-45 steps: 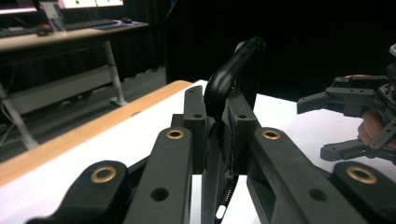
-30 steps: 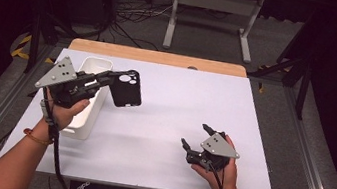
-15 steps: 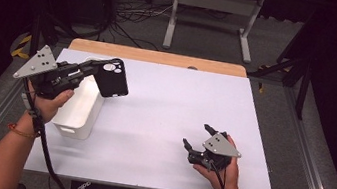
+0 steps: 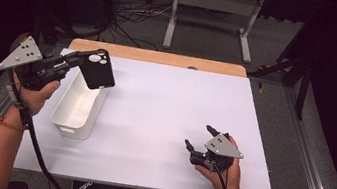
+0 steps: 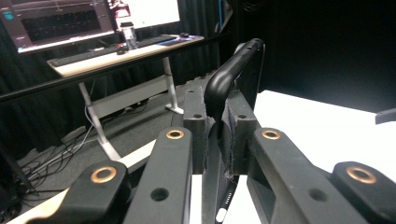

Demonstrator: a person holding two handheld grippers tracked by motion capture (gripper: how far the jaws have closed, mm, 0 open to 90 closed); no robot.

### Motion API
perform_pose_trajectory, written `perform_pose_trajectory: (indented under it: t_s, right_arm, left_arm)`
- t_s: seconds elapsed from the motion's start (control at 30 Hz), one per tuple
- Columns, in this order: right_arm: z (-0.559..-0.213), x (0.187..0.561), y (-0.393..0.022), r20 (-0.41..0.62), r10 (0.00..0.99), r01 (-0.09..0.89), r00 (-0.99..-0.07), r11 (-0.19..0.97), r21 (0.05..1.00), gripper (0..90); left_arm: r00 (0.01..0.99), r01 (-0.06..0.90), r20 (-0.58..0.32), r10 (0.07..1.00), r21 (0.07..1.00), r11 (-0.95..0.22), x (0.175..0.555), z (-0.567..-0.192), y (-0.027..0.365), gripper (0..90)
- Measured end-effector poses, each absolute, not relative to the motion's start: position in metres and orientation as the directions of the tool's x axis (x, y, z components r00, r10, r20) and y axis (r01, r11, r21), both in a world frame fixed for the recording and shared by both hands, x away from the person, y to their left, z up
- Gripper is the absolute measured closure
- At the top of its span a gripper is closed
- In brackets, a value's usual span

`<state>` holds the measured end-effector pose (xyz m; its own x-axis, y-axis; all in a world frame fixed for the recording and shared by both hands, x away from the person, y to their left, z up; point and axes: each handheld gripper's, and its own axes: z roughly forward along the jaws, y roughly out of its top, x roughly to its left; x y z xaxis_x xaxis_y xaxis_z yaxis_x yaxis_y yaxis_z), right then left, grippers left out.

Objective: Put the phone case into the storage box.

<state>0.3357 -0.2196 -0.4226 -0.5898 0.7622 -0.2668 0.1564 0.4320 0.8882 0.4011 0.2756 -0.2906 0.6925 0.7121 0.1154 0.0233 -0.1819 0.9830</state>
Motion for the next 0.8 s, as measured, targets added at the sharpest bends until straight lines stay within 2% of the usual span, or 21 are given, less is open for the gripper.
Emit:
perform_pose_trajectory:
  t_s: [0.3,0.63,0.8]
  right_arm:
    - [-0.422,0.332,-0.224,-0.263,0.769,0.156,-0.583,0.424,0.892,18.5]
    - [-0.423,0.33,-0.228,-0.256,0.777,0.166,-0.575,0.417,0.894,18.3]
    - [-0.424,0.331,-0.228,-0.227,0.76,0.177,-0.609,0.409,0.895,18.3]
  left_arm:
    - [0.667,0.045,0.104,0.738,0.983,-0.178,0.422,-0.295,0.291,82.5]
    - [0.646,0.082,0.121,0.754,0.97,-0.227,0.45,-0.306,0.3,82.5]
    - [0.64,0.115,0.104,0.761,0.967,-0.229,0.467,-0.317,0.303,82.5]
